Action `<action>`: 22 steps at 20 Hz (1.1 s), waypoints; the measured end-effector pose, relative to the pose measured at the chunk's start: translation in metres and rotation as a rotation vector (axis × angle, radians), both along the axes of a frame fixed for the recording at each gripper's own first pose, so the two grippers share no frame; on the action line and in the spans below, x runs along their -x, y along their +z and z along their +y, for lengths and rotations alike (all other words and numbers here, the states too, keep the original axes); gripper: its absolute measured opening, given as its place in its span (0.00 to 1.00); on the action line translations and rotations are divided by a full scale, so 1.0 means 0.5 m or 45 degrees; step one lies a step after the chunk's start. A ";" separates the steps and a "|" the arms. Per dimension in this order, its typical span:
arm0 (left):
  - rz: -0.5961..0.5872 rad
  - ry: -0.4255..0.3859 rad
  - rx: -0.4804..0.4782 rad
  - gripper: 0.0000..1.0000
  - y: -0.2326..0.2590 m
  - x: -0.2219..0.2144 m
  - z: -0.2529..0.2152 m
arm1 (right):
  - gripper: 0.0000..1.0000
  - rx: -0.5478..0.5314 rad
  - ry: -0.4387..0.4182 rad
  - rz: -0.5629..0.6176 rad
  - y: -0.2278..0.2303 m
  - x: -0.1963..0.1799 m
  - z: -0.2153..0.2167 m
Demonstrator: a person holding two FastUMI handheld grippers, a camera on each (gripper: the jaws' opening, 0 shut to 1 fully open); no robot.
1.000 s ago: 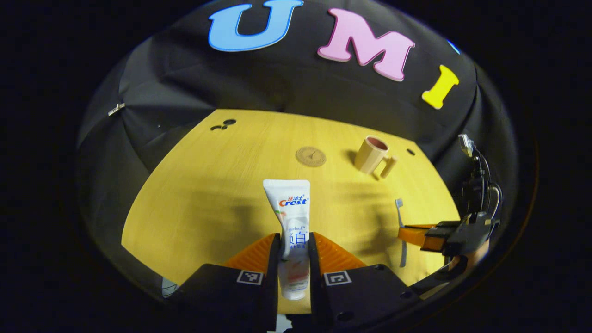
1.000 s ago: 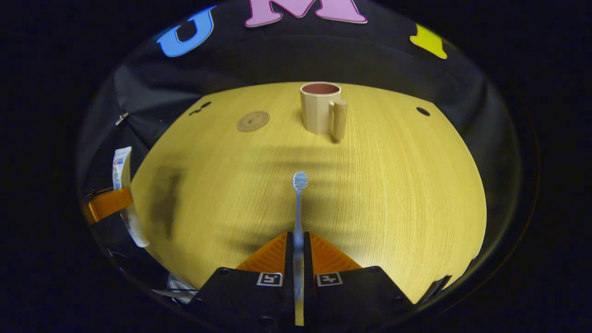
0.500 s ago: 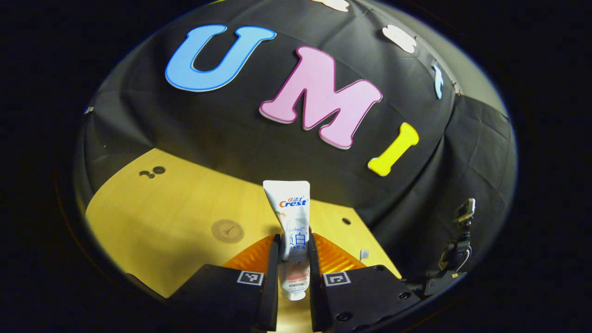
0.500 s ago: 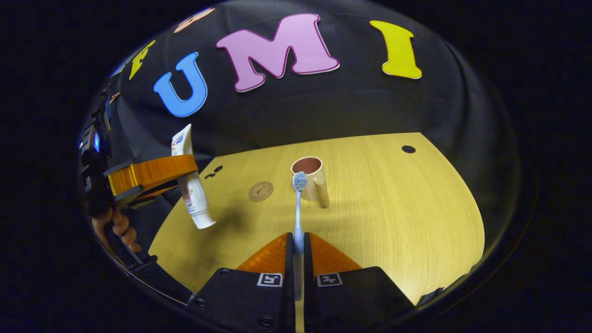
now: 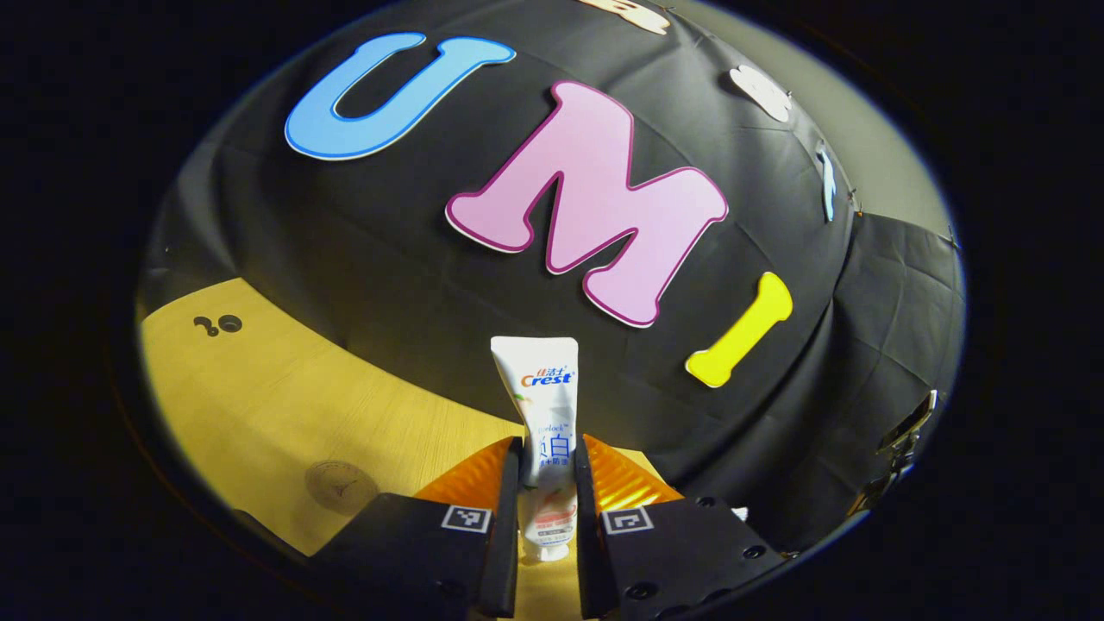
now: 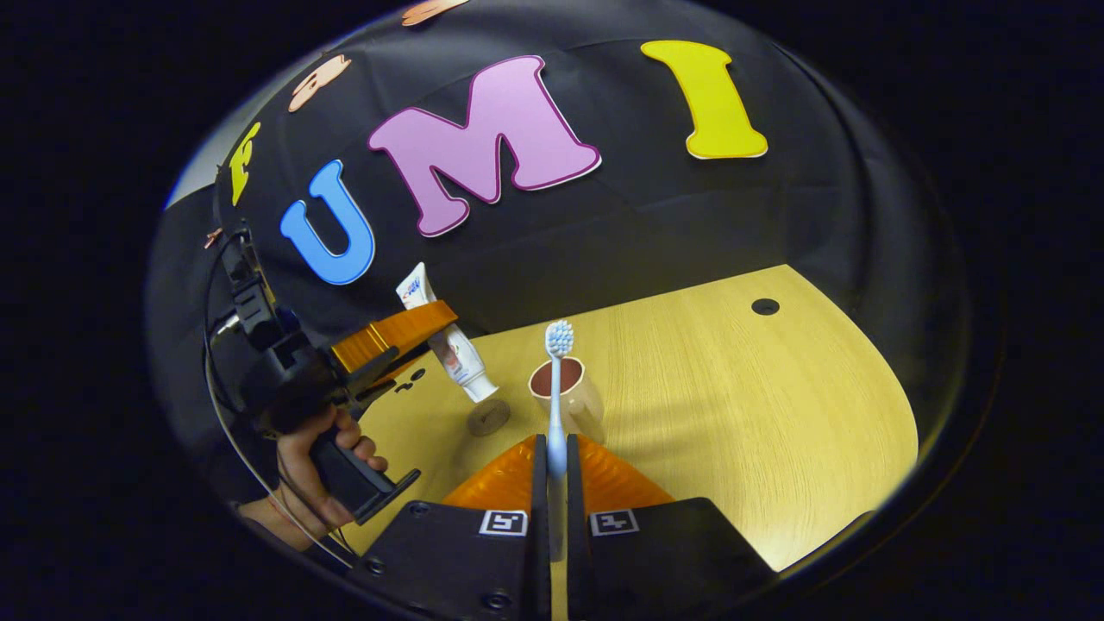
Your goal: Put the toothbrush and toothpaste on the desktop into the cup, then pick up the cup and place it on the coaster on the desktop.
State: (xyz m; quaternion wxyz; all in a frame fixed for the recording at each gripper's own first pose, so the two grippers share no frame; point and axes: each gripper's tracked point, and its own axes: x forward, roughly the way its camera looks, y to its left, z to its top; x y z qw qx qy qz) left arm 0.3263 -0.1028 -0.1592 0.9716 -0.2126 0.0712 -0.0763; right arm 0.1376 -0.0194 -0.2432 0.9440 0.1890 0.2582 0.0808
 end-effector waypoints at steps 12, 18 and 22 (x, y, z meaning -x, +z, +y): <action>-0.039 0.017 -0.048 0.37 -0.163 -0.148 -0.026 | 0.11 -0.137 -0.048 -0.279 -0.002 -0.199 -0.048; -0.026 -0.001 -0.101 0.33 -0.210 -0.149 -0.043 | 0.11 -0.177 -0.078 -0.365 0.014 -0.269 -0.064; 0.001 -0.013 -0.087 0.36 -0.236 -0.146 -0.045 | 0.11 -0.190 -0.089 -0.394 0.016 -0.296 -0.065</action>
